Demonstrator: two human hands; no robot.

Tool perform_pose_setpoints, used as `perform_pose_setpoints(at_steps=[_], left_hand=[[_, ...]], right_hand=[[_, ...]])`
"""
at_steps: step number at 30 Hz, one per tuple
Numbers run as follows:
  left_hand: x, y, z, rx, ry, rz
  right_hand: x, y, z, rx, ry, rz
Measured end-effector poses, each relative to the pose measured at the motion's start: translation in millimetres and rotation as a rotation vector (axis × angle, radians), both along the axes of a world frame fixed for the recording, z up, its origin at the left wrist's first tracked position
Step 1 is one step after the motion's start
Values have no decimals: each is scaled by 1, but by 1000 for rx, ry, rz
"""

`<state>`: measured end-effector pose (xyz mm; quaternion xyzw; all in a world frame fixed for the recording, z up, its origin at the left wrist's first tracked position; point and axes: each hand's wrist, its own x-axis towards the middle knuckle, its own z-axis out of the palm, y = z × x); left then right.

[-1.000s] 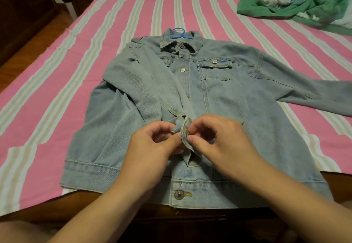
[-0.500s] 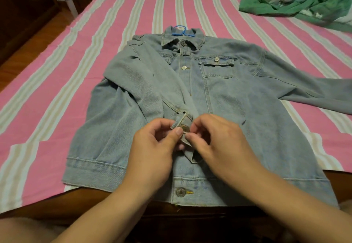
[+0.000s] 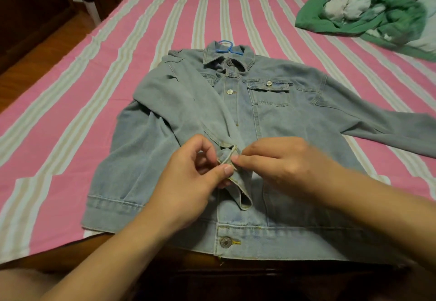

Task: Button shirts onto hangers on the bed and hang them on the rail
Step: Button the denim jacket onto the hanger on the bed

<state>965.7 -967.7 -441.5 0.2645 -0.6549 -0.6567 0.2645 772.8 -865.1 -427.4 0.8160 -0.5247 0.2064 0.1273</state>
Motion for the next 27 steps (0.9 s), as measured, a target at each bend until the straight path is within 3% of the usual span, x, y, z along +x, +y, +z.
perform_pose_setpoints(at_steps=[4,7,9,15,17,22,24,27], left_hand=[[1,-8,-4,15,3,-46],[1,-12,-8,-37,-24,-59],[0,-14,-11,-79,-41,-61],[-2,-8,-20,-299,-86,-71],[-1,-5,-18,-311,-113,-78],[-3,-13,-21,-313,-490,20],[-6,-13,-17,-535,-698,12],[-3,-1,-1,-950,-963,22]], right_hand=[[-9,-8,2,-41,230,94],[0,-11,-7,-103,181,37],[11,-10,-15,-104,5,-84],[50,-2,-31,147,-780,-656],[57,2,-29,216,-885,-707],[53,23,-4,518,-510,-387],[39,35,6,560,-446,-480],[-2,61,20,551,-528,-773]])
